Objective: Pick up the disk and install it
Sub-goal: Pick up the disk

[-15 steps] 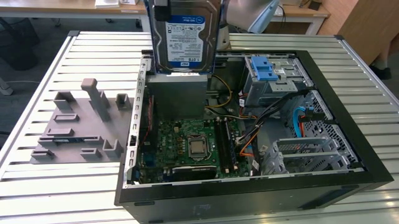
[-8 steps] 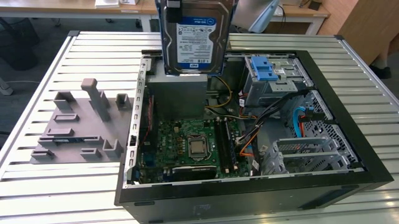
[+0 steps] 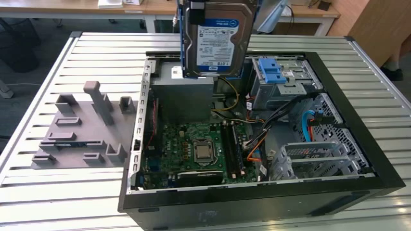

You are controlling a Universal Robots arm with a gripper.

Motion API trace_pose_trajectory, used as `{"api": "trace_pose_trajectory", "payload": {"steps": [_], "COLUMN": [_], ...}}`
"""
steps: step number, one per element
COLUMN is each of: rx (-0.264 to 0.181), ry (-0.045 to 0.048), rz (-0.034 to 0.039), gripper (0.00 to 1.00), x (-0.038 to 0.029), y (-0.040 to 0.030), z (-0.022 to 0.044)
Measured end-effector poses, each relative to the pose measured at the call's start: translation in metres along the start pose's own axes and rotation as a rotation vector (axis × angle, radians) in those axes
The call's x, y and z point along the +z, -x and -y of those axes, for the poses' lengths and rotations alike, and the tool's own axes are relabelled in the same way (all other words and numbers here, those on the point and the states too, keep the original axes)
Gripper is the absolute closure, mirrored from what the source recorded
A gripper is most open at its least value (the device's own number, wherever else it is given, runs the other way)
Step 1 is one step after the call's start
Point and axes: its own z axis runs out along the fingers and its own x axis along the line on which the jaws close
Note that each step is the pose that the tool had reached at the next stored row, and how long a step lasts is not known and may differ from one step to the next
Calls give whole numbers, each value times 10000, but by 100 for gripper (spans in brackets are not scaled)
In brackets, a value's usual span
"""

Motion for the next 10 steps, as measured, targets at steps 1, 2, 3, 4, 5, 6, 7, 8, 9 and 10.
{"api": "trace_pose_trajectory", "payload": {"steps": [1, 2, 3, 4, 5, 6, 7, 8, 9, 10], "rx": [0, 1, 0, -1, 0, 0, 0, 0, -1, -1], "ry": [0, 0, 0, 1, 1, 0, 0, 0, 0, 1], "rz": [0, 1, 0, -1, -1, 0, 0, 1, 0, -1], "gripper": [64, 64, 64, 64, 64, 64, 64, 64, 64, 64], "x": [0, -1, -2, -3, -3, -3, -4, -4, -4, -5], "y": [-2, -4, -6, -8, -9, -10, -11, -12, -12, -12], "z": [45, 86, 126, 160, 186, 214, 244, 271, 292, 300]}}
